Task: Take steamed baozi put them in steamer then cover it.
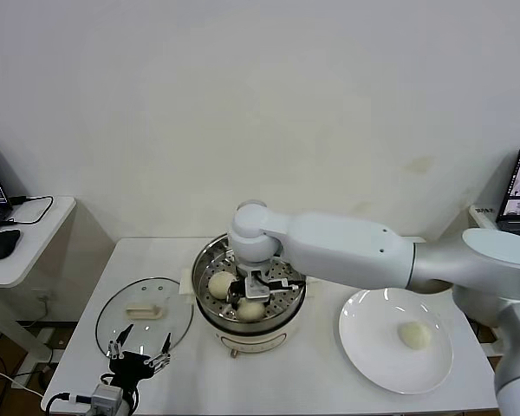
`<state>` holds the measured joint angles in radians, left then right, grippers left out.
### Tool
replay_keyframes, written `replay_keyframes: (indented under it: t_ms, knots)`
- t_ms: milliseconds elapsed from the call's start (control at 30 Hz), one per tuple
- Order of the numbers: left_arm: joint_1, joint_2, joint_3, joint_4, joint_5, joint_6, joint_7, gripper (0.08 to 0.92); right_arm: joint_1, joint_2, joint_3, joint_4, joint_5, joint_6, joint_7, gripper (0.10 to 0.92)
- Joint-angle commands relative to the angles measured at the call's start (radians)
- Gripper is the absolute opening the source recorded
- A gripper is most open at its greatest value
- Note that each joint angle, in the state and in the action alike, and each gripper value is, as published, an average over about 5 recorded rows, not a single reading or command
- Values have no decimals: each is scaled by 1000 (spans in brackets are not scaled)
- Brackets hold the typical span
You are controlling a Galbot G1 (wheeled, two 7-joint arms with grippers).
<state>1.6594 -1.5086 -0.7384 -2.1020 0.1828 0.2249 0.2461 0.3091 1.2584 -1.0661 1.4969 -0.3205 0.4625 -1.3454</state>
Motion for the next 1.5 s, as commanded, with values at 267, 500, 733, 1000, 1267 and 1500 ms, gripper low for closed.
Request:
replay_keyframes:
  t_ms: [267,500,733,1000,1267,1500]
  knots:
    - [4,6,2,-1,2,2,3,823,73,-82,91,0,171,-134,45,820]
    - [7,9,2,-12,1,0,12,823,160,-279,138,-34,481,-317,94,823]
    - [0,20,17,-11,0,3,19,823,215,-492,136,-45,635,-617,86,823]
    - [-10,36,34,-11,-5,8,26,823,180,-732,135,93,633,-1045,47,823]
    - [-9,43,33,-12,-14,8,27,823,134,-886,81,237,433,-1077,-7,823]
    - [1,43,29,-14,-21,6,20,823,-25,-972,86,271,254,-967,15,823]
